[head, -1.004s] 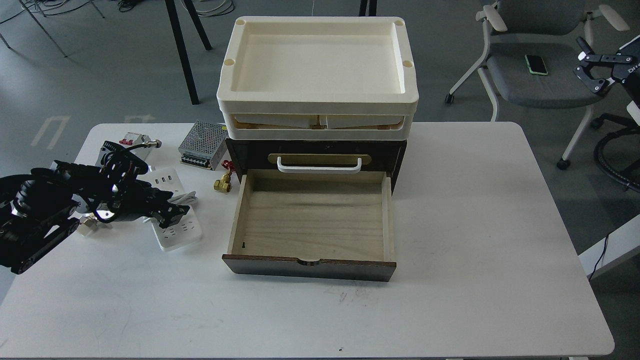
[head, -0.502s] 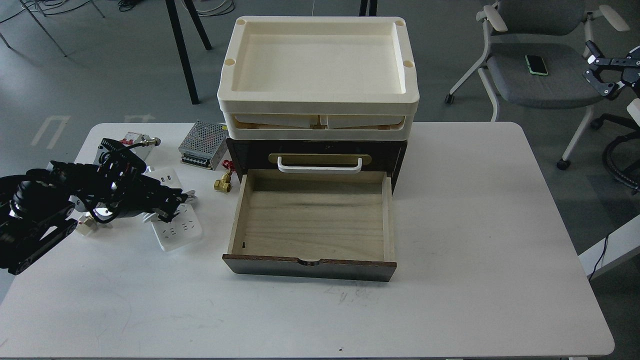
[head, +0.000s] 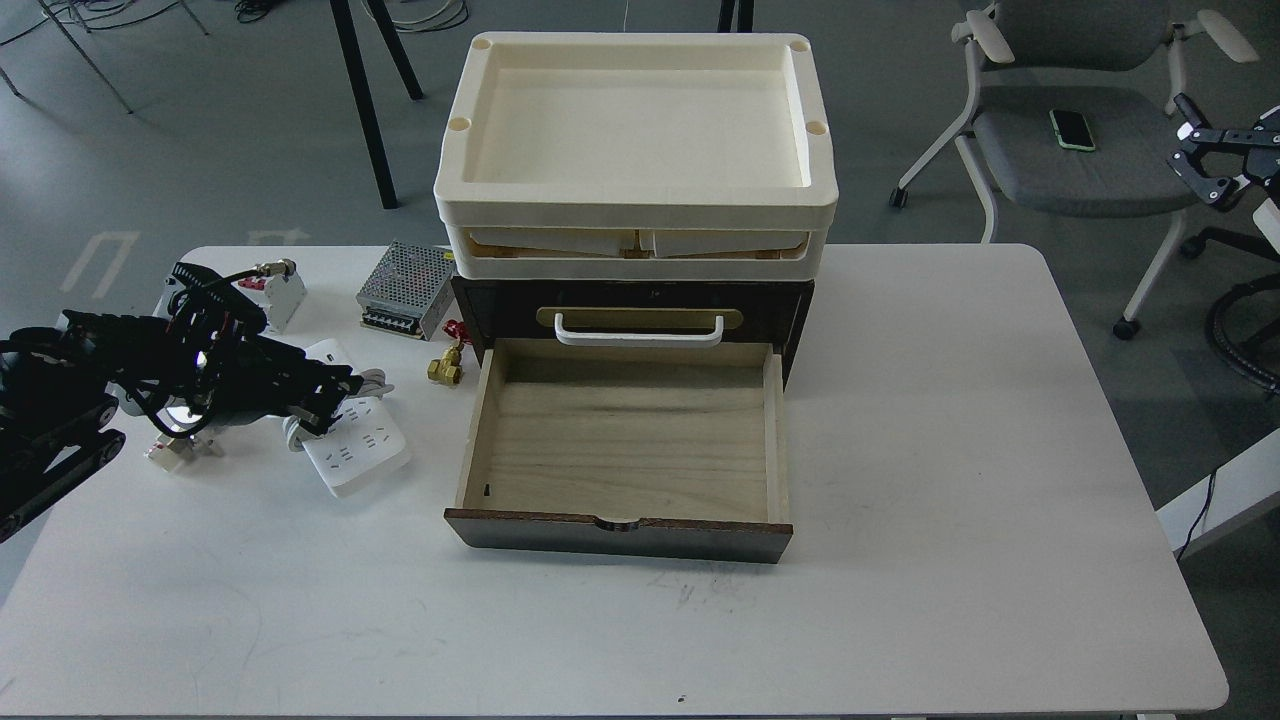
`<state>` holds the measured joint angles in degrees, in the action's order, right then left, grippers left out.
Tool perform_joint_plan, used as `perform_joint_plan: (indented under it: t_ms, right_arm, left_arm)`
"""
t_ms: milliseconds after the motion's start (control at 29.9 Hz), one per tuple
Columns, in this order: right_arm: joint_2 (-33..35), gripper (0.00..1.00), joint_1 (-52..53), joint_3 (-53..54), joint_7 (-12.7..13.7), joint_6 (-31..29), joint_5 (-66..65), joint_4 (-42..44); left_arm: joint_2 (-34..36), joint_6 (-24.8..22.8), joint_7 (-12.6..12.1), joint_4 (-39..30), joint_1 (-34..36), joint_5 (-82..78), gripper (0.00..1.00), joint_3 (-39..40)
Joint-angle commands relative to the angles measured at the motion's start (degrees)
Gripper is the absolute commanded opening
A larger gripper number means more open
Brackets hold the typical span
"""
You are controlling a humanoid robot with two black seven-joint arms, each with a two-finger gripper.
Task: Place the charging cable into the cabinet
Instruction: 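Close the left gripper on the power strip and lift it, then carry the power strip with the left gripper over the open drawer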
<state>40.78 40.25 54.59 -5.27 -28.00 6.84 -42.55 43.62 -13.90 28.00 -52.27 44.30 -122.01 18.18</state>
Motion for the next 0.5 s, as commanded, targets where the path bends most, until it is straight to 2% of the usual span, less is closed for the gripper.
perform_joint_plan:
  t_ms: [0, 167, 268, 368, 469]
  right_arm:
    - [0.0, 1.00, -0.4, 0.0, -0.1, 0.0, 0.0, 0.0]
    - [0.0, 1.00, -0.9, 0.0, -2.0, 0.0, 0.0, 0.0]
    - [0.0, 1.00, -1.0, 0.0, -2.1, 0.0, -0.1, 0.2]
    - [0.0, 1.00, -0.9, 0.0, -2.1, 0.0, 0.0, 0.2]
    - [0.0, 1.00, -0.9, 0.0, -2.1, 0.0, 0.0, 0.2]
  left_arm:
    - [1.4, -0.1, 0.0, -0.8, 0.1, 0.2, 0.00, 0.5]
    - [4.0, -0.6, 0.0, -2.6, 0.1, 2.6, 0.00, 0.6]
    - [5.7, -0.8, 0.0, -3.9, 0.1, 5.7, 0.00, 0.5]
    - [8.7, -1.4, 0.0, -7.5, 0.3, 8.1, 0.00, 0.8]
    - [12.3, -4.5, 0.0, -12.3, 0.6, 14.5, 0.00, 1.7]
